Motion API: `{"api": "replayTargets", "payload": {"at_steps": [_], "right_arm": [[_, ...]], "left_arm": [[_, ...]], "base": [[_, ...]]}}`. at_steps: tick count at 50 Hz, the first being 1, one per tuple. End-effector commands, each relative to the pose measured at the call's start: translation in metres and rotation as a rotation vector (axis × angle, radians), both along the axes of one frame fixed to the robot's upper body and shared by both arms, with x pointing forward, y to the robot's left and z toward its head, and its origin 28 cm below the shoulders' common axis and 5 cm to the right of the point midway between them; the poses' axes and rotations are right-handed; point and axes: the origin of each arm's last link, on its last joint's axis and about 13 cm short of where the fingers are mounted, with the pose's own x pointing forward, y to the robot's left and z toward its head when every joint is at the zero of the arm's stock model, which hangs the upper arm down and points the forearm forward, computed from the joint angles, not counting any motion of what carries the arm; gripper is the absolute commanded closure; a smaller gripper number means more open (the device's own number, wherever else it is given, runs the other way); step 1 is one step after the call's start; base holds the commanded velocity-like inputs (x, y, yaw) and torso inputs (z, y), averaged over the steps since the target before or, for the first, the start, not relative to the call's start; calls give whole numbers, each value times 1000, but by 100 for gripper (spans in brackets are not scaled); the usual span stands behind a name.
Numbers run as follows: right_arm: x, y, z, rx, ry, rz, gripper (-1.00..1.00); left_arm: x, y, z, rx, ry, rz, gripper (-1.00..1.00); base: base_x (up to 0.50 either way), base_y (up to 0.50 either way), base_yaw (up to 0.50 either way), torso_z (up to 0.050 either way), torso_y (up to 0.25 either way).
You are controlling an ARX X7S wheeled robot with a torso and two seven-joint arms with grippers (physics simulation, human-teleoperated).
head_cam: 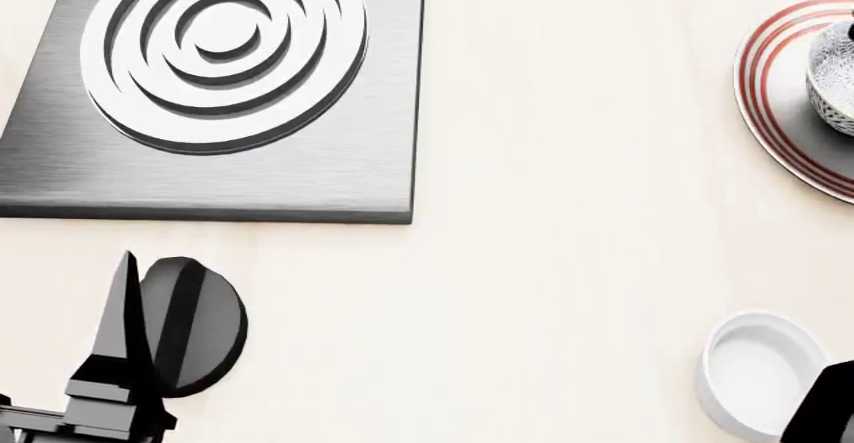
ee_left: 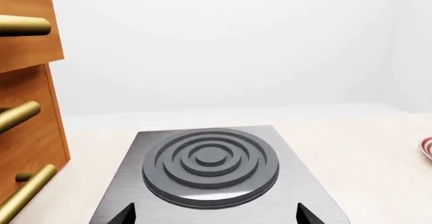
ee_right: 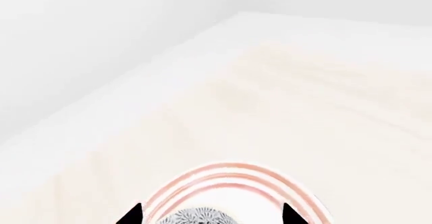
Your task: Pick the akita bowl next to the ramekin and place it on the plate.
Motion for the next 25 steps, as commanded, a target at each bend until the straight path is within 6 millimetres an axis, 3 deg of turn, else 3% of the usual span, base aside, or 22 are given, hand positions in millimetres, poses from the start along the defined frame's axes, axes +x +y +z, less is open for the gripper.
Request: {"api": "replayTargets", "payload": {"at_steps": [1,25], "right_arm": [[-16,14,8,-216,-31,-37,-100],[-58,50,-15,-498,-110,-32,-100]], "left_arm": [[1,0,0,-1,2,2,-100],[1,0,0,0,1,2,-100]], "base": [[0,0,0,0,0],[0,0,0,0,0]]}}
